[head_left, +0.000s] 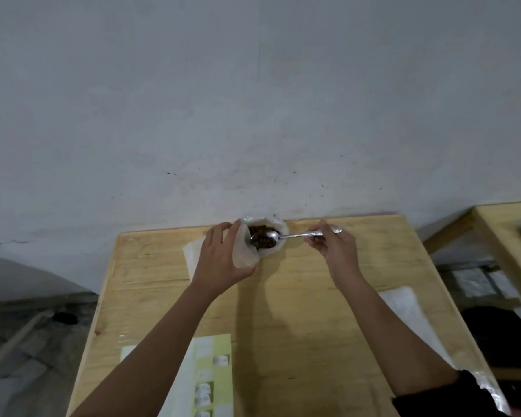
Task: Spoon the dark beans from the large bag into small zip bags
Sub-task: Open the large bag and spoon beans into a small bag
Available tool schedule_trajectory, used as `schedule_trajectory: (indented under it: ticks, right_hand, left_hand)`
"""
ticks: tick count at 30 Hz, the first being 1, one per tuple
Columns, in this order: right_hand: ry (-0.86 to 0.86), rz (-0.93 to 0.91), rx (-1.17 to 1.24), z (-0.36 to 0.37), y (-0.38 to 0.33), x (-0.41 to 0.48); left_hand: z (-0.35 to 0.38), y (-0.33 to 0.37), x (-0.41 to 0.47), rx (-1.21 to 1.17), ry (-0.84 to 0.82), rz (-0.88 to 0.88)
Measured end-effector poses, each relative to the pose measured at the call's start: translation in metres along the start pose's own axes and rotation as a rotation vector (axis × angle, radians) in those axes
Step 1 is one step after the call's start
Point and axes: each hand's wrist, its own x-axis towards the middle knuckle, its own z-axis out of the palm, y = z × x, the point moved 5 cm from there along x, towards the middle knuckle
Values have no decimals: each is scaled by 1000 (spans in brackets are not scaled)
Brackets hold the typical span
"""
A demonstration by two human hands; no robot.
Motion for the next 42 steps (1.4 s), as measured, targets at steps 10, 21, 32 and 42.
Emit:
schedule_trajectory:
  ticks: [10, 21, 32, 42]
  right_hand:
    - [29, -151, -100, -16, -14, -5]
    - [47, 113, -162, 30, 68, -9]
    - [153, 274, 110, 18, 54, -10]
    - [-136, -43, -169, 14, -4, -23]
  left_hand:
    - [4, 8, 1, -25, -13, 7]
    - [-22, -41, -23, -15, 23, -99]
    - [-13, -42, -26, 0, -6, -132]
    - [13, 1, -5, -60, -46, -79]
